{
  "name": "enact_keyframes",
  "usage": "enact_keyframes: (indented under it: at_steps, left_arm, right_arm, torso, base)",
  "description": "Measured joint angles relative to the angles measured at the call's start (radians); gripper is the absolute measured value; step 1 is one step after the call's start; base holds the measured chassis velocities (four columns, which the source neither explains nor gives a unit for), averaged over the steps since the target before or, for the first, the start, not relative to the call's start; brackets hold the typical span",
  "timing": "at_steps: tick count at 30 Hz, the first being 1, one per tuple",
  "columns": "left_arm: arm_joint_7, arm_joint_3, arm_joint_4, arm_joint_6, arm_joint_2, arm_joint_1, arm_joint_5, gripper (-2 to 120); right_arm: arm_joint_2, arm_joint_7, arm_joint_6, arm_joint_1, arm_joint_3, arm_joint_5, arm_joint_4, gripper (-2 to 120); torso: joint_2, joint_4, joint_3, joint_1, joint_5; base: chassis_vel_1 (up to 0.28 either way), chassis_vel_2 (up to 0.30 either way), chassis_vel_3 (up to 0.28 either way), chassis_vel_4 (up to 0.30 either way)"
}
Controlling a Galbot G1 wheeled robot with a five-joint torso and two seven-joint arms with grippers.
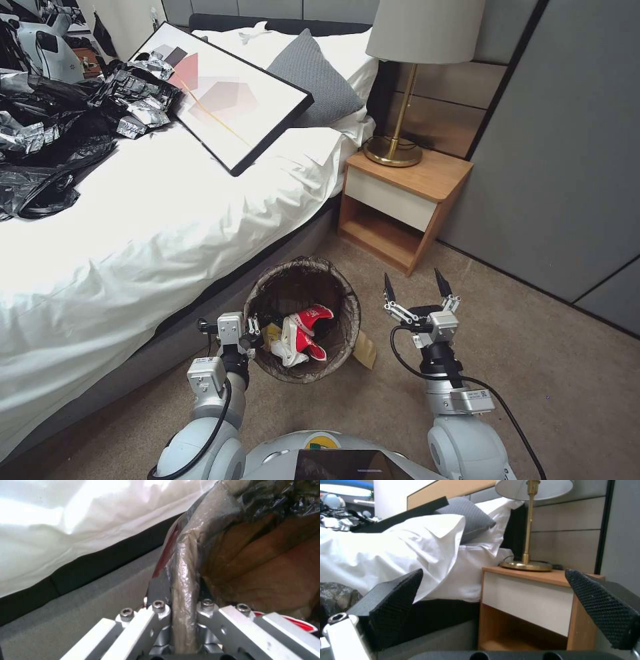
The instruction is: Pick up the trash bin, then pick up the garbage from the floor and place it into the trash bin.
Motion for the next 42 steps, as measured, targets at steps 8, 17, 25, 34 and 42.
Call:
enact_keyframes:
  at_steps: [8, 17, 25, 34, 42]
  left_arm:
    - [0.0, 0.0, 0.0, 0.0, 0.0, 0.0, 0.0, 2]
    - [0.0, 0.0, 0.0, 0.0, 0.0, 0.0, 0.0, 2]
    - [0.0, 0.0, 0.0, 0.0, 0.0, 0.0, 0.0, 2]
    - [0.0, 0.0, 0.0, 0.0, 0.0, 0.0, 0.0, 2]
    - [0.0, 0.0, 0.0, 0.0, 0.0, 0.0, 0.0, 2]
  right_arm:
    - [-0.001, -0.004, 0.008, 0.006, 0.005, -0.006, 0.001, 100]
    - [-0.005, -0.011, 0.03, 0.009, 0.019, -0.049, 0.002, 100]
    - [-0.005, -0.017, 0.032, 0.015, 0.02, -0.05, 0.001, 100]
    - [-0.012, -0.02, 0.032, 0.02, 0.027, -0.051, -0.009, 100]
    - [-0.068, -0.109, -0.084, 0.067, 0.078, 0.022, -0.059, 100]
  torso:
    - [0.0, 0.0, 0.0, 0.0, 0.0]
    - [0.0, 0.0, 0.0, 0.0, 0.0]
    - [0.0, 0.0001, 0.0, 0.0, 0.0]
    - [0.0, -0.0003, 0.0, 0.0, -0.0001]
    - [0.0, 0.0, 0.0, 0.0, 0.0001]
  base:
    - [0.014, 0.009, 0.007, 0.01]
    - [0.053, 0.048, 0.061, 0.053]
    - [0.099, 0.096, 0.091, 0.096]
    - [0.025, 0.026, 0.021, 0.017]
    - [0.0, 0.0, 0.0, 0.0]
